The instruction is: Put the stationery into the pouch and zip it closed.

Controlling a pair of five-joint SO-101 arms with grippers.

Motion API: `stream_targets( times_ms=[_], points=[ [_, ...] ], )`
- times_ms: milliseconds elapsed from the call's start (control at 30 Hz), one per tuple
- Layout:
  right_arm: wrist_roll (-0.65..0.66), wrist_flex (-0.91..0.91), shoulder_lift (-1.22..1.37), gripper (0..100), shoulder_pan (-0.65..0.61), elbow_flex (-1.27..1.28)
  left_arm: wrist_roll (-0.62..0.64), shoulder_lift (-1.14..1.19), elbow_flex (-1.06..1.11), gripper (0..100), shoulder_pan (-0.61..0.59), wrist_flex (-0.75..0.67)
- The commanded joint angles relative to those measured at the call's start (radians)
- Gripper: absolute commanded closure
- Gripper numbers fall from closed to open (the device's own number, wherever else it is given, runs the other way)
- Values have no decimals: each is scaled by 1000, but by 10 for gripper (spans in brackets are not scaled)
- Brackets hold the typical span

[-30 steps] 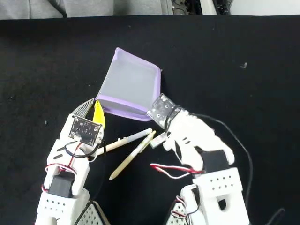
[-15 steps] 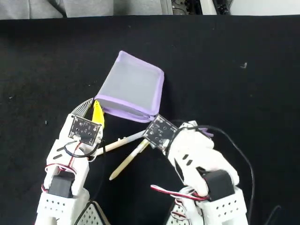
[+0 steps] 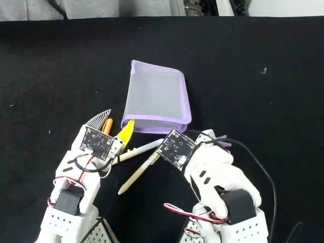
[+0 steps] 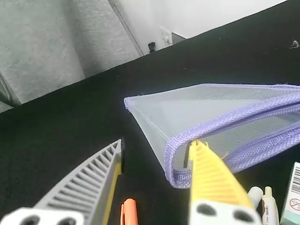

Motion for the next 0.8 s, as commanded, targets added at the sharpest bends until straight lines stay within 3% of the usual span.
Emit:
stream_targets(
  times_ms=[0,167,767],
  points=[
    [-3,3,-22,988,-17,-4,11,0,21,767,16,0],
    [-3,3,-22,988,-18,-4,9,52,22,766,16,-32],
    [-23,3,-22,988,-17,-4,12,833,-160,770,8,-606]
  ],
)
